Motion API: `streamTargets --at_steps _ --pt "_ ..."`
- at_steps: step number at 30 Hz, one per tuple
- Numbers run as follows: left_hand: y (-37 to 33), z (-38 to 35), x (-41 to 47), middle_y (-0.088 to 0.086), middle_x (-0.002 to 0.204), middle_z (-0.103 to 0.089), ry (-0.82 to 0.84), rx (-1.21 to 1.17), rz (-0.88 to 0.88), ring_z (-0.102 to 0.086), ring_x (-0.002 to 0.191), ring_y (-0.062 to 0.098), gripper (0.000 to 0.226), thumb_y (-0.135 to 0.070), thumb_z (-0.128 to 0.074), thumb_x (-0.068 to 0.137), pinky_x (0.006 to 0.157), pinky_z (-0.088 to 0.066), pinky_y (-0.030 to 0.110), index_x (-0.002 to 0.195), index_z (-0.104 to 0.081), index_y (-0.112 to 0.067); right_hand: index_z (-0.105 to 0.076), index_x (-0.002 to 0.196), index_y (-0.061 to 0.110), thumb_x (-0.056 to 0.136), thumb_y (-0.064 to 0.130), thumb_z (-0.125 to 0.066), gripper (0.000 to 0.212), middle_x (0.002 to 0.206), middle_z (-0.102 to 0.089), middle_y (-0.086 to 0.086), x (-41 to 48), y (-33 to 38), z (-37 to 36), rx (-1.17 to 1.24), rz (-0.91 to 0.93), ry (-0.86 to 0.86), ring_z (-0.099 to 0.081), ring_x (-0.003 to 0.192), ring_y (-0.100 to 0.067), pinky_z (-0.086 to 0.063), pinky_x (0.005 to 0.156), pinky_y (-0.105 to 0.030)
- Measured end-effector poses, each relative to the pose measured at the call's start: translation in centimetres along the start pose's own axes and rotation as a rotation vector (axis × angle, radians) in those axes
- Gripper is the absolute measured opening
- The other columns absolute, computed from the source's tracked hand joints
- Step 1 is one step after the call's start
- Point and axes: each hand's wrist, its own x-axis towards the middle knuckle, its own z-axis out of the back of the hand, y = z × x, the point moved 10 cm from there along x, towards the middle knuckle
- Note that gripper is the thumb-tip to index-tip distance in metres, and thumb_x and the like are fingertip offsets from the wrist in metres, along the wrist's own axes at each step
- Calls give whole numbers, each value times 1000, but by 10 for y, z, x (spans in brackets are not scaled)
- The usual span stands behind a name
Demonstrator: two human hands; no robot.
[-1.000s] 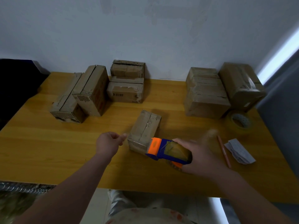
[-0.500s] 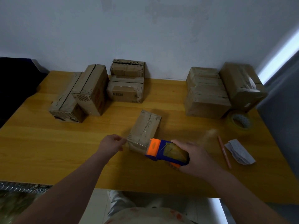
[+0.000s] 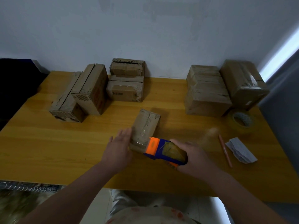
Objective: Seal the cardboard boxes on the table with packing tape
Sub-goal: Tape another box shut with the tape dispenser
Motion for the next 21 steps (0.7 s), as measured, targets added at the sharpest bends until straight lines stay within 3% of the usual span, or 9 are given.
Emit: streamTargets --at_steps 2,4,8,17,19,20,21 --pt "-24 -8 -2 -8 155 19 20 231 -170 11 147 14 85 -17 -50 92 119 6 40 152 10 -24 -31 146 41 72 30 -80 90 115 -52 2 0 -2 0 3 -1 -5 -51 107 -14 -51 87 -32" --pt "-35 -20 -5 -10 156 19 89 293 -269 20 142 7 86 -17 -49 91 114 17 35 151 12 -23 -29 147 42 72 30 -80 91 117 -52 2 0 -3 0 -6 -4 0 -51 109 -15 -51 88 -34" --pt "-32 -23 -2 -7 160 10 109 290 -303 19 133 -1 86 -16 -49 90 111 15 26 152 10 -25 -28 147 43 72 32 -79 91 119 -52 2 1 -4 0 6 2 6 -52 110 -15 -51 90 -36" --pt "-33 -21 -1 -14 152 14 88 275 -306 10 141 2 83 -19 -50 91 111 12 23 152 7 -27 -25 146 49 67 28 -79 98 129 -49 10 -17 -7 20 61 35 40 -49 116 -10 -49 94 -32" --pt "-33 -19 0 -11 158 7 66 279 -300 7 142 3 82 -21 -50 92 110 11 23 152 4 -27 -29 146 48 70 33 -79 92 130 -51 14 -25 -16 33 24 24 34 -48 120 -7 -33 100 -9" --pt "-34 -18 1 -10 160 4 57 283 -297 6 143 4 81 -22 -50 92 109 11 23 153 3 -27 -31 146 46 73 38 -79 88 132 -52 16 -30 -19 42 0 21 32 -46 122 -3 -20 95 3" --pt "-34 -18 1 -9 160 2 52 283 -294 4 144 5 80 -23 -50 93 109 10 23 153 3 -27 -32 146 43 75 42 -78 85 134 -51 17 -33 -22 47 -20 9 38 -44 124 -1 -13 88 7"
